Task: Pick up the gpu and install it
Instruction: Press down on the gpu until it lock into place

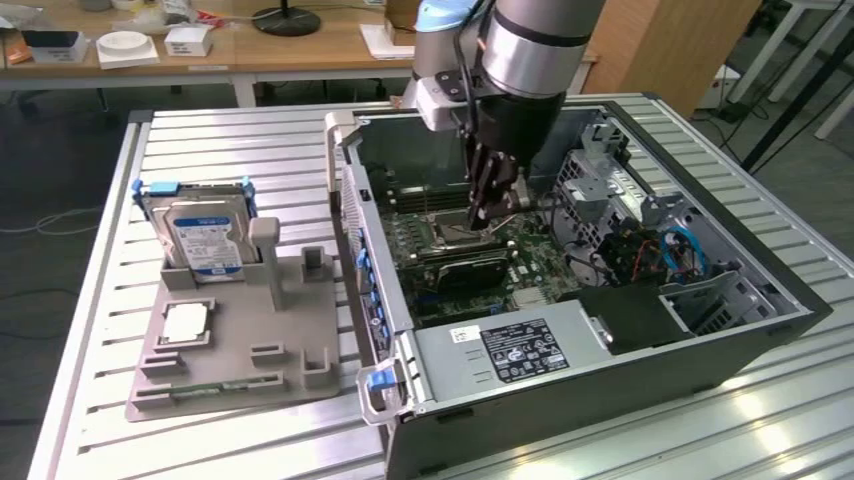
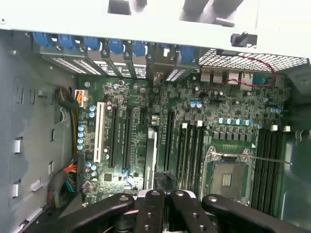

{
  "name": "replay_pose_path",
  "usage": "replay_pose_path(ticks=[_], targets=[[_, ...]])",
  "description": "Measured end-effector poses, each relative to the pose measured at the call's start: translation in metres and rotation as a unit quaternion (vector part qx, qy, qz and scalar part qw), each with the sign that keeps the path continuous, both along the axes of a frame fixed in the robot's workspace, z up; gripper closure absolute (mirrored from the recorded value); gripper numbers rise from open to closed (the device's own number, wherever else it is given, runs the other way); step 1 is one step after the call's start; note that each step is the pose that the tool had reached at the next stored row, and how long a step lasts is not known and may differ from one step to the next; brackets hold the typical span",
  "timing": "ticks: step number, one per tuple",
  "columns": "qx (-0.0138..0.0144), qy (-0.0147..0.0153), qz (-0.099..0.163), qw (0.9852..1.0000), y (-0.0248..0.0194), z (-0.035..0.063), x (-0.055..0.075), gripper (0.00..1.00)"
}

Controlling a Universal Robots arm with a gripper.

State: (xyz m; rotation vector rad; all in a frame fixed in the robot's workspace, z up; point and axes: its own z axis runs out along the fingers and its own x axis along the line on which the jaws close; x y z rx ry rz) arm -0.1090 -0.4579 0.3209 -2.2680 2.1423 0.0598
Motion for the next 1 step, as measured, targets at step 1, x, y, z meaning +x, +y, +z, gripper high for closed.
replay_pose_path(ticks=[1], targets=[[0.0,0.0,0.0,1.0,0.0,0.0,0.0,0.89]])
